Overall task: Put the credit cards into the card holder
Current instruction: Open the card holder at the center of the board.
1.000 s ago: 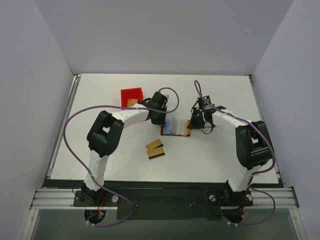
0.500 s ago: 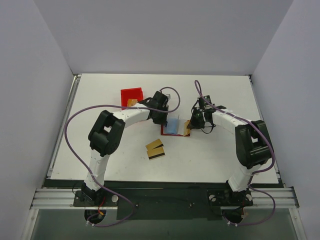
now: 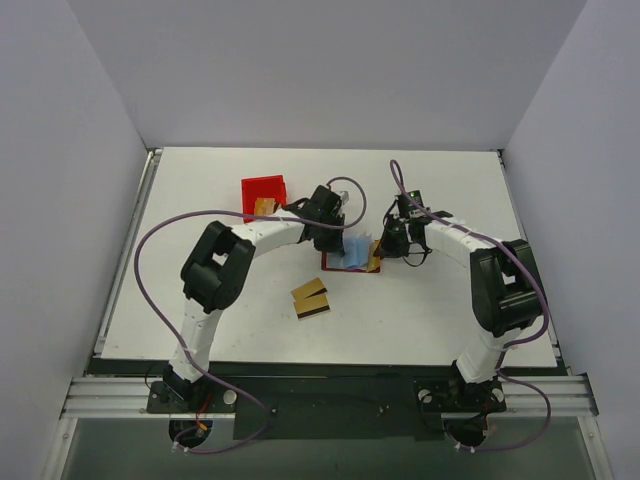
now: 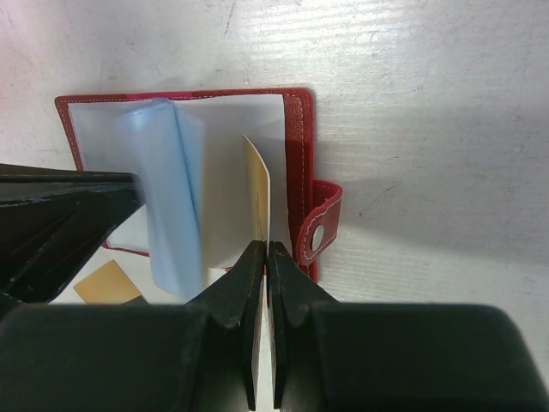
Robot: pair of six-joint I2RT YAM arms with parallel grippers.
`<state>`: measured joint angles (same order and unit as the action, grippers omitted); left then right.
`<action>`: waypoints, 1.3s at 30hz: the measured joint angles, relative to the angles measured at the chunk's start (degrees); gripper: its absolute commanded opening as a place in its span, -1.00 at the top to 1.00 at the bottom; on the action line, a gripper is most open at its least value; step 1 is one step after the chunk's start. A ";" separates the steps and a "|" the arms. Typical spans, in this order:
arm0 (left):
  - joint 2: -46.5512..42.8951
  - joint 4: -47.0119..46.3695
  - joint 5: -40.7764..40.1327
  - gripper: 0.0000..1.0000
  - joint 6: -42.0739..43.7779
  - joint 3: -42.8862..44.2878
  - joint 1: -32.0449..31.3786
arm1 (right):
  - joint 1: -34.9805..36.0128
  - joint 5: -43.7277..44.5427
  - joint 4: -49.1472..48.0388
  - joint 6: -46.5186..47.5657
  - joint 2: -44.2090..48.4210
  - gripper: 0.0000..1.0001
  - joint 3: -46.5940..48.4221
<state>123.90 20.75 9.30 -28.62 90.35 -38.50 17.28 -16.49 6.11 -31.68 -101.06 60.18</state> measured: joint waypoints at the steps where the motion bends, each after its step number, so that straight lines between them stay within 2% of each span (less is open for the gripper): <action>1: 0.11 -0.37 0.42 1.00 -0.31 -0.02 -0.15 | 0.00 -0.04 -0.02 0.00 0.00 1.00 0.00; 18: 0.52 -6.78 6.78 1.00 -3.58 -2.82 -0.42 | 0.00 -0.26 -0.20 -0.39 -0.04 1.00 0.00; 39: 0.39 -20.76 15.69 1.00 -6.38 -8.66 -0.20 | -0.07 -0.52 -0.50 -1.29 -0.09 1.00 0.00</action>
<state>124.29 -0.01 24.99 -35.00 81.69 -38.70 17.21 -17.02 5.61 -32.97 -101.14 60.18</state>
